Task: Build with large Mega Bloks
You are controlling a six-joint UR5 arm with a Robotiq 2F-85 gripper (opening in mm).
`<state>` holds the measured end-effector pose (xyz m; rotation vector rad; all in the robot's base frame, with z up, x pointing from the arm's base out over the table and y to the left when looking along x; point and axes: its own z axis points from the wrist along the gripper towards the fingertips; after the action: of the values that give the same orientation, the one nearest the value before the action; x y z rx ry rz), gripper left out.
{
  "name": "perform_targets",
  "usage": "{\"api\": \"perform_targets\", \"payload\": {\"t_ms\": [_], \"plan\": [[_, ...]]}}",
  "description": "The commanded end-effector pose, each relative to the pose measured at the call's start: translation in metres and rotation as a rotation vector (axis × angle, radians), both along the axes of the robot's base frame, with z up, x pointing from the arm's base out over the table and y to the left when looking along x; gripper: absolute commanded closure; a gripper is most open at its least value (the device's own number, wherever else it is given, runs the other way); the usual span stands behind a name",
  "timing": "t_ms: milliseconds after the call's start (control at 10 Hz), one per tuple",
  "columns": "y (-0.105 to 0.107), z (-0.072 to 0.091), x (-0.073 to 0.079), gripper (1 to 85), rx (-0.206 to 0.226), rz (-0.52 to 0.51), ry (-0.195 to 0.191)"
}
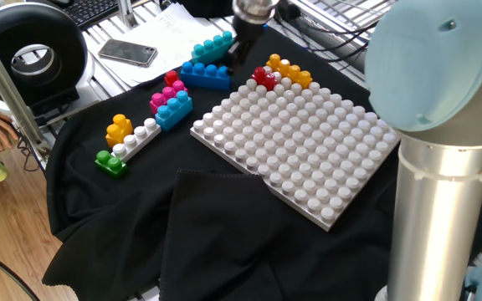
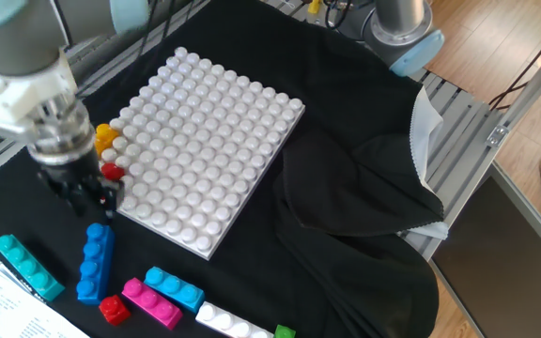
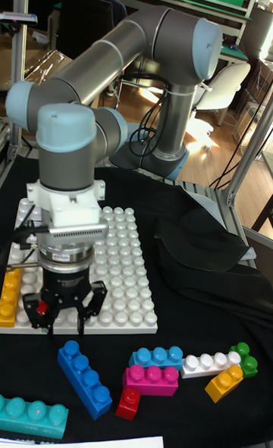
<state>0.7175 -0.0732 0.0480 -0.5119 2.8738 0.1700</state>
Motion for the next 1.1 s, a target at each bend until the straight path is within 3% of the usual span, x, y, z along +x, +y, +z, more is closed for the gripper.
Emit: {"api": "perform_targets", "payload": {"t_ms": [0, 400, 500, 600, 800, 1000], "plan": [[0.023, -0.014, 0.02, 33.3, 0.015, 0.0, -0.041], [0.027, -0.026, 0.03, 36.0, 0.004, 0.036, -0.069], [0.032, -0.028, 0.037, 45.7, 0.014, 0.021, -0.096], [0.035, -0.029, 0.037, 53.3, 0.02, 0.009, -0.096], [0.017, -0.012, 0.019, 77.7, -0.007, -0.021, -0.052], [-0.001, 0.019, -0.003, 79.7, 0.009, -0.023, 0.001]]}}
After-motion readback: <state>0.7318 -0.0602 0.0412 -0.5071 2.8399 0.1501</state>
